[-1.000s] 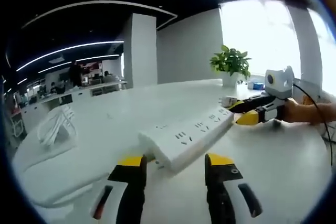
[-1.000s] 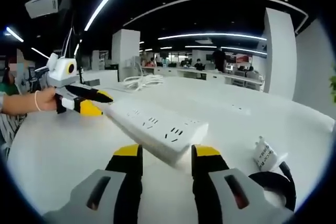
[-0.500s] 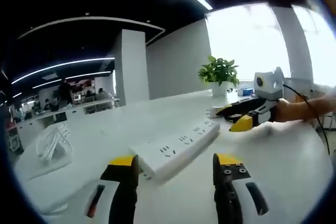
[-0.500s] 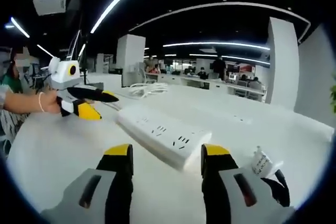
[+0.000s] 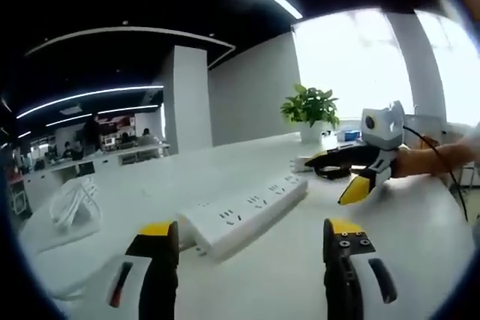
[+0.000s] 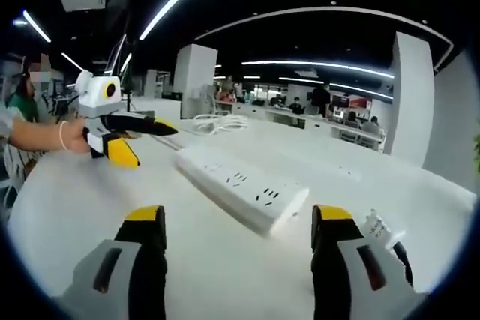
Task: Straighten the power strip on the desk, plug the charger into it
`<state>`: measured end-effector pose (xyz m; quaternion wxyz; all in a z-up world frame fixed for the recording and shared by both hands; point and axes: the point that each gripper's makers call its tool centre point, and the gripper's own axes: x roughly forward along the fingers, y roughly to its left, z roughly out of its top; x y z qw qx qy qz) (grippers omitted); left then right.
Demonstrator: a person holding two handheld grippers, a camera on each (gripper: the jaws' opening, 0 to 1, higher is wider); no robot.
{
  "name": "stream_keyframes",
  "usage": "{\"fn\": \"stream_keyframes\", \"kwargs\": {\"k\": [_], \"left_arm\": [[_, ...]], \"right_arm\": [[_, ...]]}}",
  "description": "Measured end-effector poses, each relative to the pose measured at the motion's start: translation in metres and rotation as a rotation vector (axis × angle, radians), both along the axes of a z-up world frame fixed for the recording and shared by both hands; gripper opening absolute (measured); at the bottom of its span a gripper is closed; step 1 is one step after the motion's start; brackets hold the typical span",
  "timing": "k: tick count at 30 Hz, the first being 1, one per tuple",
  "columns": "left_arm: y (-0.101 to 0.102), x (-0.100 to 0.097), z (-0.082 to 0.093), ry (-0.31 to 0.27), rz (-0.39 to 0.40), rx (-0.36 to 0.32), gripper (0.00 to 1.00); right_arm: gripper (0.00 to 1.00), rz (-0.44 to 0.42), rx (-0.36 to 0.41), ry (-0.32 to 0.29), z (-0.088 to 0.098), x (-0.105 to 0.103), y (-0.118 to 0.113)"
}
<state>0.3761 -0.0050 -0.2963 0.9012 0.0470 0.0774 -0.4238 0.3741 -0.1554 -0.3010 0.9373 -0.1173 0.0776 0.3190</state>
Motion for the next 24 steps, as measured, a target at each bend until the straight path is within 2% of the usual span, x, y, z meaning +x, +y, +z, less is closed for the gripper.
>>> {"fn": "stream_keyframes", "kwargs": {"k": [3,6,8,11,13,18,20,21,23,24], "left_arm": [[0.0,-0.001,0.003,-0.008,0.002,-0.01,0.88],[-0.001,-0.003,0.005,-0.005,0.0,-0.016,0.93],[-0.002,-0.006,0.007,0.0,0.003,-0.027,0.99],[-0.003,-0.01,0.01,-0.007,-0.003,-0.034,0.99],[-0.004,-0.012,0.015,-0.015,-0.012,-0.054,0.99],[-0.005,-0.018,0.048,-0.11,-0.02,-0.205,0.99],[-0.004,-0.021,0.051,-0.095,-0.024,-0.219,0.99],[-0.005,-0.021,0.052,-0.1,-0.025,-0.219,0.99],[-0.003,-0.021,0.055,-0.138,-0.009,-0.195,0.99],[-0.003,-0.021,0.055,-0.158,-0.006,-0.175,0.99]], "right_arm": [[0.9,0.01,0.027,0.0,0.003,-0.002,0.003],[0.99,0.027,0.013,0.003,0.002,-0.005,0.005],[1.0,0.042,-0.006,-0.004,0.002,-0.007,0.006],[1.0,0.042,-0.023,0.005,0.0,-0.01,0.004],[1.0,0.048,0.0,0.001,0.004,-0.013,0.005],[1.0,0.052,0.164,-0.076,0.034,-0.017,0.007],[1.0,0.05,0.243,-0.113,0.047,-0.019,0.006],[1.0,0.054,0.259,-0.144,0.054,-0.02,0.005],[1.0,0.043,0.239,-0.144,0.054,-0.02,0.003],[1.0,0.033,0.206,-0.157,0.054,-0.018,0.0]]}}
